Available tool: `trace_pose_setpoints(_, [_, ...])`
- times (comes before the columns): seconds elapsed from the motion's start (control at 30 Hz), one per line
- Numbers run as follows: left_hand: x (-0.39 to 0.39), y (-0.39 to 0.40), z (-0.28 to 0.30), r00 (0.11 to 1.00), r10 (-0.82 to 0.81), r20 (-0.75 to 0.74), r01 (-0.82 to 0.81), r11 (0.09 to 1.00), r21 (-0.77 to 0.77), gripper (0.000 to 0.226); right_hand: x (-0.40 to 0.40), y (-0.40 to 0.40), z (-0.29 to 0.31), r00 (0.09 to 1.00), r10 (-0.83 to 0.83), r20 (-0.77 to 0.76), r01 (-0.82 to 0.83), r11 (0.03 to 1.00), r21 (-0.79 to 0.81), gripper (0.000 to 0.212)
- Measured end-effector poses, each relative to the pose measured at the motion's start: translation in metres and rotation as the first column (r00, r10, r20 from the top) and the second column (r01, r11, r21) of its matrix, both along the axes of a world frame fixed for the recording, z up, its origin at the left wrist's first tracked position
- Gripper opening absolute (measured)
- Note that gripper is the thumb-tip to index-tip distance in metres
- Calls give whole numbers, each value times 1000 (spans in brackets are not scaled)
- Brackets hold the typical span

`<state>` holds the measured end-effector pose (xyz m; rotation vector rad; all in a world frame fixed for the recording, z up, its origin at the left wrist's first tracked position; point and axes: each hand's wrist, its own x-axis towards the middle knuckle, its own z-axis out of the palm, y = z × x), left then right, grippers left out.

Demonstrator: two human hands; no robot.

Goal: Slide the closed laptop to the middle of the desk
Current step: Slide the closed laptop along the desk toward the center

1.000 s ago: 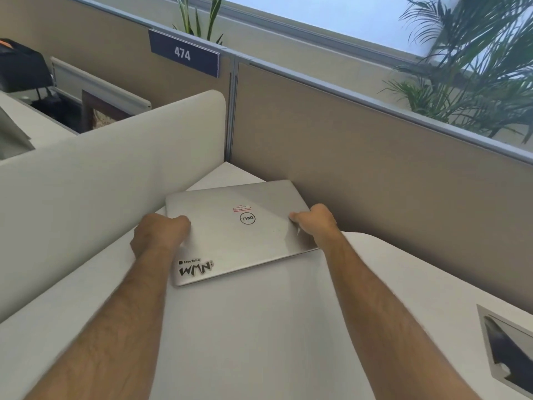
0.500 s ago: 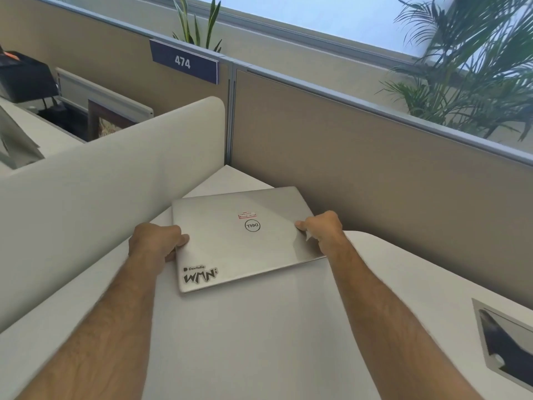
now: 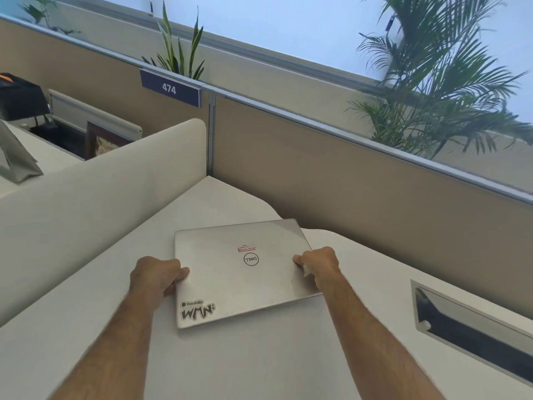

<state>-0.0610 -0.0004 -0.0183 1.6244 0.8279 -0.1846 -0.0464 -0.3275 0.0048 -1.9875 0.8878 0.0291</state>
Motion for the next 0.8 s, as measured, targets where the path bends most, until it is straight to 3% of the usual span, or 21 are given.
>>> trace_pose_setpoints(0.37, [-89,-41,31,986,-162,-33,161,987,-13,14,-109,-43,31,997,-70,-13,70,997,9,27])
trace_pose_setpoints(0.53, [-123,-63,46,973,-229,-11,228,972,-55,14,-166,-63,31,990,-139,-33,140,990,31,35])
trace_pose_setpoints(0.8, [-166,-100,51,933,-360,-18,359,932,-40,18,-253,-93,27,965,-260,-38,262,963,64,26])
